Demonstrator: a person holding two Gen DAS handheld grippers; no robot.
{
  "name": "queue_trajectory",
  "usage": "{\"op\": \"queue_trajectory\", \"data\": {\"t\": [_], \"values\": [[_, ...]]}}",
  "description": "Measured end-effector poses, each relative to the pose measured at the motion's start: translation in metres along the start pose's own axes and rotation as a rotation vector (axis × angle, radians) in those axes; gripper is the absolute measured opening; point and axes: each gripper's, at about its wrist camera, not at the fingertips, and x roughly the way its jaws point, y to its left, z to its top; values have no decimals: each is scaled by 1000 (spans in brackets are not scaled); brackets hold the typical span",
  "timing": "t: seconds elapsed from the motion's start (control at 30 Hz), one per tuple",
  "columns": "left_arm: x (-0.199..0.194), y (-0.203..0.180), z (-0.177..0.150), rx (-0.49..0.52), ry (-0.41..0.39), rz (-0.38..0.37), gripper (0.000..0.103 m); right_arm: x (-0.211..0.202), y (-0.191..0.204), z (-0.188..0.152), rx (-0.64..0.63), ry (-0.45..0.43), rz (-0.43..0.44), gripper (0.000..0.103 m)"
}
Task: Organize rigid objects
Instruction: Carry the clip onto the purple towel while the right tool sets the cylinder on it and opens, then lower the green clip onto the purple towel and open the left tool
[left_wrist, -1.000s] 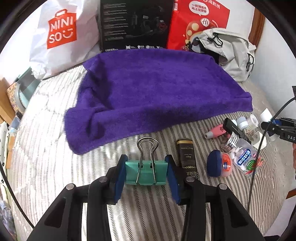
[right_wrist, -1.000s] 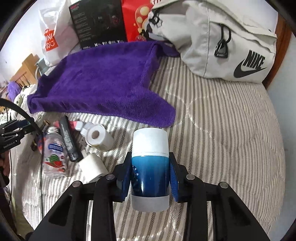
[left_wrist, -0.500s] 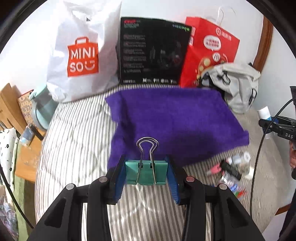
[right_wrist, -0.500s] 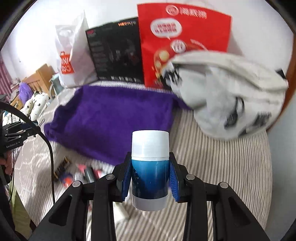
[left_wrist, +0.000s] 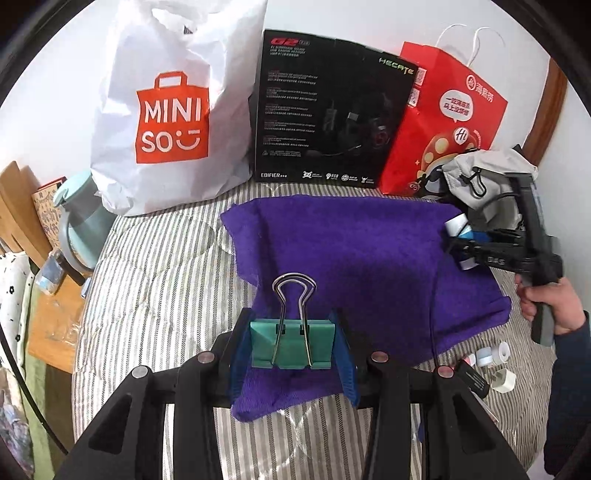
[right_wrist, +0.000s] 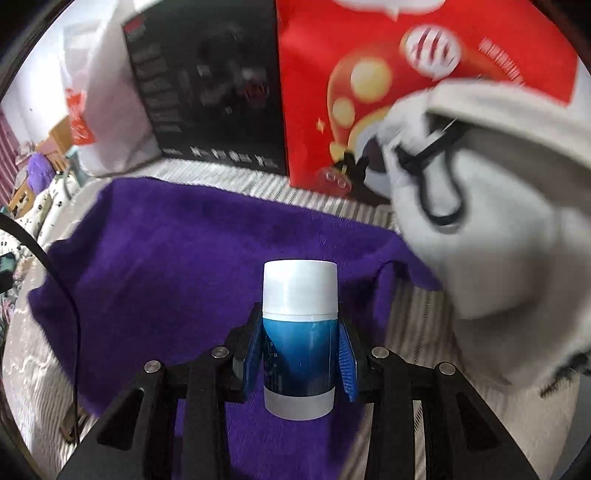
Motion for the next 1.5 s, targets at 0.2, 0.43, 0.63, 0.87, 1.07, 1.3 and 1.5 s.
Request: {"op": "queue_trajectory", "data": {"t": [0.2,0.43,0.63,0.87,1.07,1.3,1.5], "values": [[16,4,7,-2,13,-15,39,26,4,7,-12,51,5,36],[35,0,21,5,21,-43,39,29,7,10,-35,68,4,40],[54,-5,30,12,32,-66,39,27,16,4,-75,103,3,60],[77,-9,42,18,42,-79,39,-5,16,-12,-45,103,-7,60],[97,-15,53,17,45,-83,39,-55,7,-37,4,54,-12,60],[123,-21,59,32,80,-43,39,-109,4,-79,71,-8,1,65],[140,-22,61,41,105,-4,39,-132,-1,-118,126,5,-13,68]]}}
